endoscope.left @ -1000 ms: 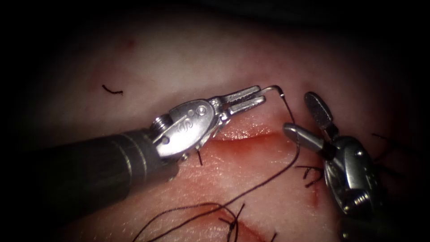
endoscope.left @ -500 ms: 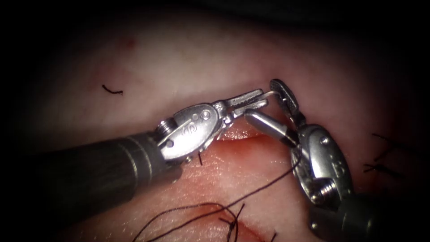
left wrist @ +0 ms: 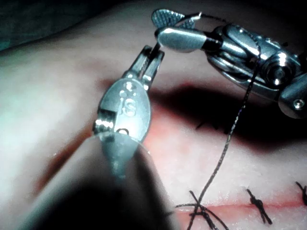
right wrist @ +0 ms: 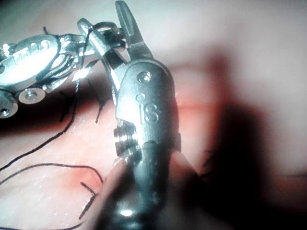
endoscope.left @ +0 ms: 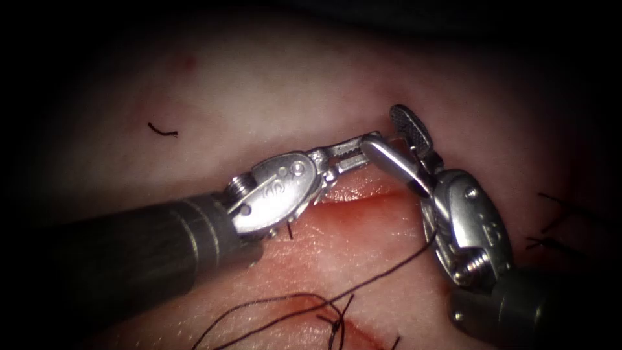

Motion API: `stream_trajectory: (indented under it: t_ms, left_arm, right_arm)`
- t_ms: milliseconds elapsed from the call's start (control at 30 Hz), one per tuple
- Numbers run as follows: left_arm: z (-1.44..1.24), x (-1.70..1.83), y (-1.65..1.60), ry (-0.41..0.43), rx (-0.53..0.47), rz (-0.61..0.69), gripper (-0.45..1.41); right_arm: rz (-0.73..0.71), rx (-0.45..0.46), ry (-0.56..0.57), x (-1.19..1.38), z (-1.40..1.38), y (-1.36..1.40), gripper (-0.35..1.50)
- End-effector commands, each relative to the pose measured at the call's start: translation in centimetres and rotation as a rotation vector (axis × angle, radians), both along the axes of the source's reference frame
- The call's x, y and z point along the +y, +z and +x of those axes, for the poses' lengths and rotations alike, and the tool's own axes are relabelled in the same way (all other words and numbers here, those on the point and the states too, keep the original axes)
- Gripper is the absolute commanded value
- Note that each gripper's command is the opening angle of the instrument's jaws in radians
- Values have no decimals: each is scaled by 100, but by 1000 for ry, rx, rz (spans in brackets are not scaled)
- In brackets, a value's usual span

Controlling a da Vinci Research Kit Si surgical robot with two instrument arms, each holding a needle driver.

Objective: Wound Closure
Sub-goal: Hand the needle to the right gripper.

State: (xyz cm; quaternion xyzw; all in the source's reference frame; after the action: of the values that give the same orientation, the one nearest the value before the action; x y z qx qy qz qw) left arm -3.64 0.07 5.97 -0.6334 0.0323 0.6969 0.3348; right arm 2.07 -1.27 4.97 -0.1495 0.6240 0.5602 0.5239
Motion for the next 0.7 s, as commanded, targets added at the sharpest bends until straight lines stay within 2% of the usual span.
stream_trajectory:
  t_ms: [33, 100, 367, 400, 467, 500, 533, 567, 600, 700]
  left_arm:
    - [-6, 5, 4, 2, -1, -1, -45]
    - [-6, 4, 4, 2, -1, -1, -45]
    - [-12, 1, 4, -20, 6, 33, -45]
    - [-14, 0, 4, -26, 7, 45, -37]
    - [-17, -1, 4, -37, 10, 56, 24]
    - [-18, -2, 4, -41, 16, 57, 46]
    - [-17, -3, 3, -40, 23, 60, 89]
    - [-16, -4, 3, -36, 24, 61, 99]
    - [-16, -4, 3, -36, 24, 61, 99]
    - [-8, -6, 2, -19, 46, 78, 118]
  right_arm:
    - [-2, 3, 2, 2, 11, 7, -30]
    - [-2, 3, 3, 3, 12, 8, -35]
    - [23, -19, 6, 7, 21, 10, -35]
    - [24, -26, 2, 7, 21, 10, -35]
    - [17, -50, -5, 7, 21, 10, -35]
    - [13, -61, -9, 7, 21, 11, -35]
    - [15, -96, -31, 7, 19, 11, -35]
    - [22, -106, -42, 6, 18, 12, -35]
    - [22, -106, -42, 6, 18, 12, -35]
    - [39, -134, -82, 5, 13, 14, -35]
